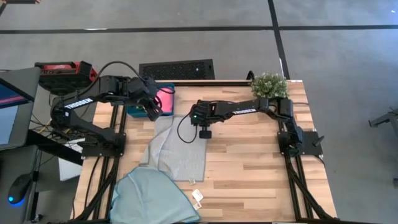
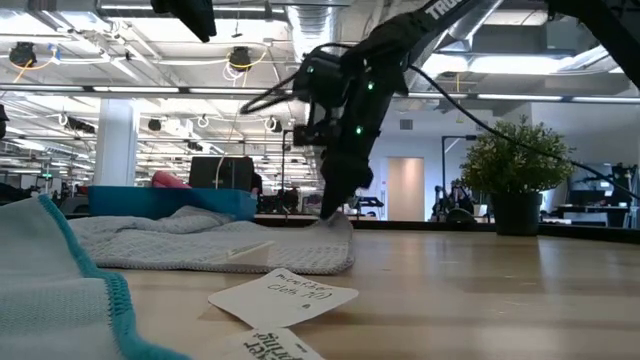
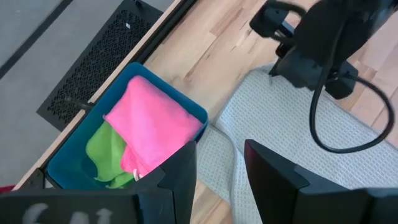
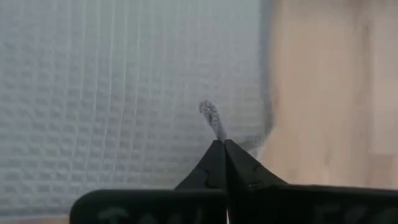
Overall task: Fold microfiber towels
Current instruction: Fold the gray cloth
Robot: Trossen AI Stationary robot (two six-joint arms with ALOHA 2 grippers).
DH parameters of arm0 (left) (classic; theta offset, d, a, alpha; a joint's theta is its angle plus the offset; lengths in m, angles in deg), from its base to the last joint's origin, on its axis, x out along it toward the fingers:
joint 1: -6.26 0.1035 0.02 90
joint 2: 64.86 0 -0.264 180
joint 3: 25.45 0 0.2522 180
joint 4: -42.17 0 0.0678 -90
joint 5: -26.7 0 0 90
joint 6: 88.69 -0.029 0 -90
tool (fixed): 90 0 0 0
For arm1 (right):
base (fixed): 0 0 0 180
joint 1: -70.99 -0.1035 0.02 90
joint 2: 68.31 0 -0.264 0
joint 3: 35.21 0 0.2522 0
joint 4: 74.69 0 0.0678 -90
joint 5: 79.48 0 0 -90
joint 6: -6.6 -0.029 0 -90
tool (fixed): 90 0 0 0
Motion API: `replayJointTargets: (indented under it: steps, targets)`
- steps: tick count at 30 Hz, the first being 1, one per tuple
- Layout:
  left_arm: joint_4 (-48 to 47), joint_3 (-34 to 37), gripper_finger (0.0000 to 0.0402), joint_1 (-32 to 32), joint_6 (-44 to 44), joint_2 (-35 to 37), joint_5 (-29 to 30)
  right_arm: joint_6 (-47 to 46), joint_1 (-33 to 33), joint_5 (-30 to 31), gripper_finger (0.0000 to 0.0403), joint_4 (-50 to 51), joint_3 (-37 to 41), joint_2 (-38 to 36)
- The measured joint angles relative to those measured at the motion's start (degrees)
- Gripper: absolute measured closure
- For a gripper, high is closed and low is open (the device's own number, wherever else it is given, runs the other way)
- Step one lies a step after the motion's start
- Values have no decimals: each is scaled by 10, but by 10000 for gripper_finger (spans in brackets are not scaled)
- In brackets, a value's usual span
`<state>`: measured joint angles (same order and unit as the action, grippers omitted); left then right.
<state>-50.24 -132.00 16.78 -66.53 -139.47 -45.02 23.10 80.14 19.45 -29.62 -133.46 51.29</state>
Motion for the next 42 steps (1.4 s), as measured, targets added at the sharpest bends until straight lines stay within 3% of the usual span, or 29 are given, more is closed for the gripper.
replayJointTargets:
  steps: [10, 18, 24, 33, 37, 42]
  targets:
    - [23, 49, 273, 0, 14, -22, -16, -24, 24, 0, 401, 83, 0, -82]
    - [113, 125, 273, -1, 9, -60, -72, -13, 48, 0, 401, 155, 15, -122]
    - [218, 163, 273, 0, -23, -128, -90, -11, 49, 0, 401, 210, 25, -138]
    - [305, 163, 273, 29, -253, -247, -123, -10, 41, -1, 401, 227, 24, -170]
    - [324, 163, 273, 61, -315, -269, -172, -10, 41, 0, 401, 238, 24, -189]
    - [380, 163, 273, 97, -383, -268, -183, -10, 41, 0, 401, 235, 24, -207]
